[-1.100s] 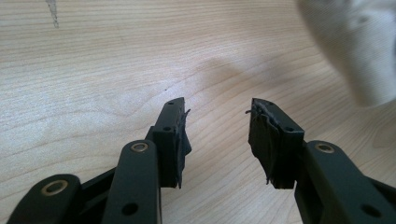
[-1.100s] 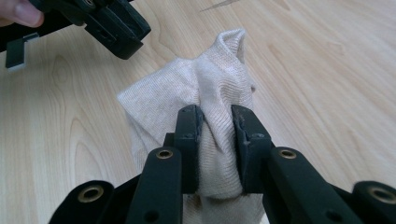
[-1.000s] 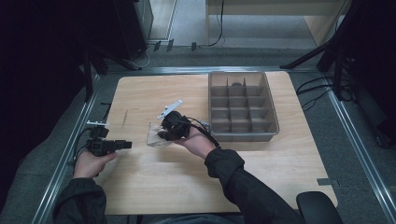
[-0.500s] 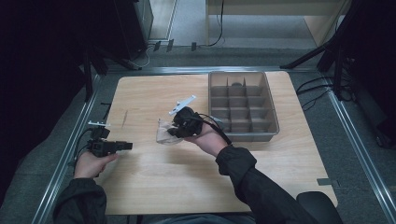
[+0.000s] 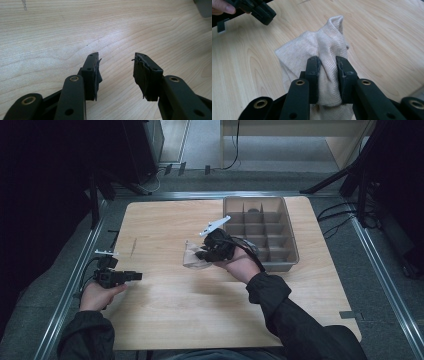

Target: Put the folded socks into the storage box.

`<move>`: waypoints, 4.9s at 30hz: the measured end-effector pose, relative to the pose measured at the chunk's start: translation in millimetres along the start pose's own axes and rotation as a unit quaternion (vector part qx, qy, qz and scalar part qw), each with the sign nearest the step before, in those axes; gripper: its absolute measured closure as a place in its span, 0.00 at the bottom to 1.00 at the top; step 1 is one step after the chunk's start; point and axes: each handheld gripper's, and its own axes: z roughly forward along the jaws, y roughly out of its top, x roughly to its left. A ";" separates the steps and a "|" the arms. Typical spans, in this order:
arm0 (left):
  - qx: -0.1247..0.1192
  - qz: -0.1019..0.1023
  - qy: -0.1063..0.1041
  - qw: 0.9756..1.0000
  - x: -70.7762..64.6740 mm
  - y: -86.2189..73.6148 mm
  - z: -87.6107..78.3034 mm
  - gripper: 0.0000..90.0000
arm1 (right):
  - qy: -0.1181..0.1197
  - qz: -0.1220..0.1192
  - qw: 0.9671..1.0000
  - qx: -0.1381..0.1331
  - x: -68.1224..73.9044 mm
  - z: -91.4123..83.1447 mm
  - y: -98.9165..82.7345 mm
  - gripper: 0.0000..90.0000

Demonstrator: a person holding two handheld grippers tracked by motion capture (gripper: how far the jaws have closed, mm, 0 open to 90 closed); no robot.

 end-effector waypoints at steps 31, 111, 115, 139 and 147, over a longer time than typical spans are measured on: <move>0.009 0.005 -0.002 1.000 -3.7 0.2 4.4 0.61 | -0.074 0.038 0.997 0.006 -53.7 -63.8 -37.1 0.82; 0.010 0.004 -0.004 1.000 -3.9 0.5 5.1 0.60 | -0.072 0.044 0.994 0.074 -84.8 -52.4 -55.5 0.58; 0.009 0.003 -0.004 1.000 -3.8 0.5 4.9 0.60 | -0.089 0.045 0.993 0.063 -86.7 -56.5 -52.1 0.71; 0.009 0.002 -0.008 1.000 -4.0 0.9 5.4 0.60 | -0.074 0.035 0.987 0.135 -80.6 -18.9 -62.6 1.00; 0.009 0.002 -0.008 1.000 -4.1 0.9 5.3 0.60 | -0.069 0.015 0.985 0.155 -78.8 -8.6 -63.7 1.00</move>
